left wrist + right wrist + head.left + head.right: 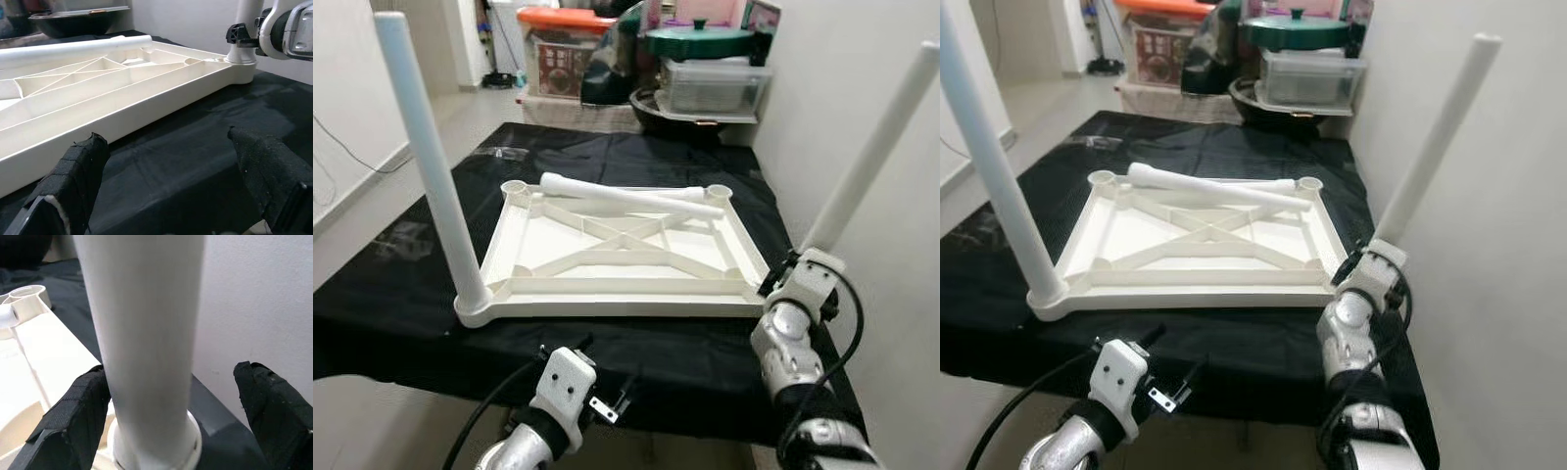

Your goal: Building children table

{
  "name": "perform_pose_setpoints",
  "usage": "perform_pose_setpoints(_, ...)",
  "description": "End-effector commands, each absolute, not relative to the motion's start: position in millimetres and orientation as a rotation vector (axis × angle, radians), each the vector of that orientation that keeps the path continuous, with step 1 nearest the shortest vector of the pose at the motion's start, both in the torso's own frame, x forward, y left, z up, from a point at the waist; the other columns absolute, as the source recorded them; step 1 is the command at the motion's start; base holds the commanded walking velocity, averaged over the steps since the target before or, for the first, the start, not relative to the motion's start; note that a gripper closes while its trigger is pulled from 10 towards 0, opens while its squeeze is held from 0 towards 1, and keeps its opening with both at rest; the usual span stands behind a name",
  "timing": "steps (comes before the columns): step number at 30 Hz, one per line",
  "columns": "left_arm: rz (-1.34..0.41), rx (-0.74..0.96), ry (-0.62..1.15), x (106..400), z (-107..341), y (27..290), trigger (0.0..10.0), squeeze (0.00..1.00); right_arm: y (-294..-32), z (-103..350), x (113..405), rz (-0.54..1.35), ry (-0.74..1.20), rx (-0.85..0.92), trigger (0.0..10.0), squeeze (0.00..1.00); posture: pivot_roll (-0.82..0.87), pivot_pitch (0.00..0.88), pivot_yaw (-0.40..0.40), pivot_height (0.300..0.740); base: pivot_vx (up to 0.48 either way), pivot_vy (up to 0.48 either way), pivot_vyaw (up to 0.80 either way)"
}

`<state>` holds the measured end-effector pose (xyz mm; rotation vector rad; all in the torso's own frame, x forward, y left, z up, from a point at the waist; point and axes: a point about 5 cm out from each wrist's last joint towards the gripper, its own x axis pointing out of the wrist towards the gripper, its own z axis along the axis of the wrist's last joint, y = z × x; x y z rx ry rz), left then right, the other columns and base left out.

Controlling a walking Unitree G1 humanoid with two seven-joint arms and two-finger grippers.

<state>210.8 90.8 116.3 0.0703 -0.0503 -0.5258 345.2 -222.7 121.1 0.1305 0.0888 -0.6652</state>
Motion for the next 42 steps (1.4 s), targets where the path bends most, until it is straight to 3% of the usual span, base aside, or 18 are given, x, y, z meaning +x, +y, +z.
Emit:
perform_pose_setpoints(1,-0.519,0.076,-0.014,210.4,110.4,92.2,10.0,0.00,-219.4,121.9,341.3,-0.637,0.088,0.126,10.0,0.00,0.09,0.000,-0.074,0.740,0.000,0.000,0.00)
perform_pose_setpoints(5,-0.493,0.090,0.026,213.0,106.2,94.5,10.0,0.00,-214.3,117.4,328.0,-0.577,0.098,0.106,10.0,0.00,0.09,0.000,-0.077,0.740,0.000,0.000,0.00)
perform_pose_setpoints(8,-0.425,0.102,0.062,217.7,102.7,100.8,10.0,0.00,-197.3,109.6,301.9,-0.400,0.120,0.013,10.0,0.00,0.09,0.000,-0.075,0.740,0.000,0.000,0.00)
perform_pose_setpoints(12,-0.404,0.105,0.075,218.8,101.7,102.6,10.0,0.00,-192.0,108.6,295.3,-0.343,0.119,-0.013,10.0,0.00,0.09,0.000,-0.075,0.740,0.000,0.000,0.00)
perform_pose_setpoints(14,-0.287,0.046,0.122,223.5,99.2,113.3,10.0,0.00,-157.6,104.5,279.4,-0.057,0.066,-0.058,10.0,0.00,0.08,0.000,-0.067,0.740,0.000,0.000,0.00)
perform_pose_setpoints(20,-0.237,0.049,0.092,224.5,105.3,115.2,10.0,0.00,-129.9,102.5,271.4,0.102,0.068,-0.077,10.0,0.00,0.09,0.000,-0.072,0.740,0.000,0.000,0.00)
perform_pose_setpoints(30,-0.234,0.084,0.110,225.8,99.4,114.4,10.0,0.00,-131.0,99.6,267.0,0.119,0.121,-0.083,10.0,0.00,0.08,0.000,-0.072,0.740,0.000,0.000,0.00)
perform_pose_setpoints(42,-0.240,0.087,0.119,225.6,97.6,113.8,10.0,0.00,-132.0,93.7,266.3,0.118,0.157,-0.101,10.0,0.00,0.08,0.000,-0.077,0.740,-0.086,0.375,0.00)
